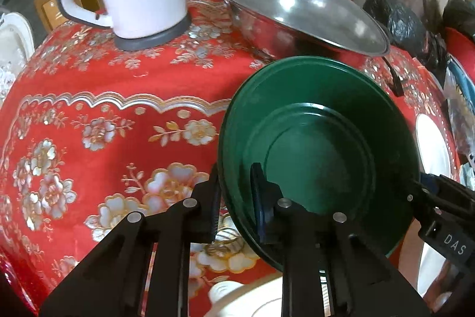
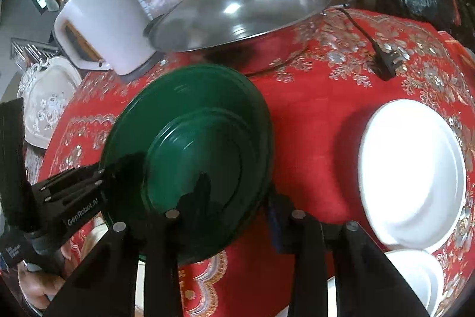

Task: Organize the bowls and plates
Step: 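Grasp the rim of the green bowl with both tools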

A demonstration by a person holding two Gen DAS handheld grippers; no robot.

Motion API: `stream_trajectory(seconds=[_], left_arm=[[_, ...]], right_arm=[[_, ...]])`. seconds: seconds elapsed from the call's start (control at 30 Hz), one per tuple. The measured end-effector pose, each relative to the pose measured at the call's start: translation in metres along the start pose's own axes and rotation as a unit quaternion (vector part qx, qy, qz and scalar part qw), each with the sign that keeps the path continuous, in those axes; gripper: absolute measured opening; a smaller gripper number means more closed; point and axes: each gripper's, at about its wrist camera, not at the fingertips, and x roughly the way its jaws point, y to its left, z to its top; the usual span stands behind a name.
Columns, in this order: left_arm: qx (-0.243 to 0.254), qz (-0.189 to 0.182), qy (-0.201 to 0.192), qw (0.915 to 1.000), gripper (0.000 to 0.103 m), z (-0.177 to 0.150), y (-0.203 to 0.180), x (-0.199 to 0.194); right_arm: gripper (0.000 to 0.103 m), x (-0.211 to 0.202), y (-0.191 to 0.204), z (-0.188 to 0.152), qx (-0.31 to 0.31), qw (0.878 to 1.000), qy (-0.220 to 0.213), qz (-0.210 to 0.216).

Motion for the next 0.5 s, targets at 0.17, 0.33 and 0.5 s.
stream_trajectory(seconds=[0.17, 0.33, 0.5], left_arm=[[-0.006, 0.012, -0.025, 0.9996, 0.018, 0.003, 0.014, -0.023], [-0.018, 0.016, -0.039, 0.9989, 0.018, 0.003, 0.034, -0.045], [-0.029, 0.025, -0.049, 0.9981, 0.018, -0.006, 0.058, -0.066]], right_arm=[[0.035, -0.011, 0.022, 0.004, -0.015, 1.000, -0.019, -0.006], [0.035, -0.020, 0.046, 0.007, -0.029, 0.999, -0.027, 0.004], [0.035, -0.023, 0.074, 0.003, -0.049, 0.998, -0.028, 0.010]])
